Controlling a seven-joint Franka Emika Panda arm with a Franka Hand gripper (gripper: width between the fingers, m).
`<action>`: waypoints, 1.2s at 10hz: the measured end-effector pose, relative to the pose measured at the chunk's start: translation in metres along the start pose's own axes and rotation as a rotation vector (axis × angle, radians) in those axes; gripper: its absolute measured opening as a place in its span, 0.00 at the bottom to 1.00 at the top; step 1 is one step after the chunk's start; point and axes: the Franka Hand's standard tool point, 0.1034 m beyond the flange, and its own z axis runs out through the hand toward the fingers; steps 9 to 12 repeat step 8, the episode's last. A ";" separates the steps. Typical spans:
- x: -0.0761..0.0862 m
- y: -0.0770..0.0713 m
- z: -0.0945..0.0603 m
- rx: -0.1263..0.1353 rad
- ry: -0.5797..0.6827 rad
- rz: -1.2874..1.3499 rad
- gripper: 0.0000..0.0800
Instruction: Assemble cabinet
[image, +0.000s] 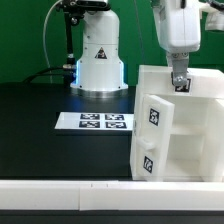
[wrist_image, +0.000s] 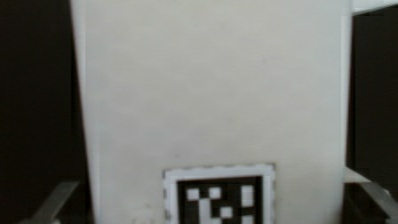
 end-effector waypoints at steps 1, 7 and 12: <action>-0.001 0.000 0.000 -0.001 -0.001 -0.004 0.70; -0.023 0.004 -0.028 -0.007 -0.039 -0.092 1.00; -0.023 0.005 -0.027 -0.008 -0.039 -0.097 1.00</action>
Offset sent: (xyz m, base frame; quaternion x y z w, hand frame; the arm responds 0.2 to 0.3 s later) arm -0.0154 0.0126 0.0238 -0.0211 0.0065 -0.0401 0.9990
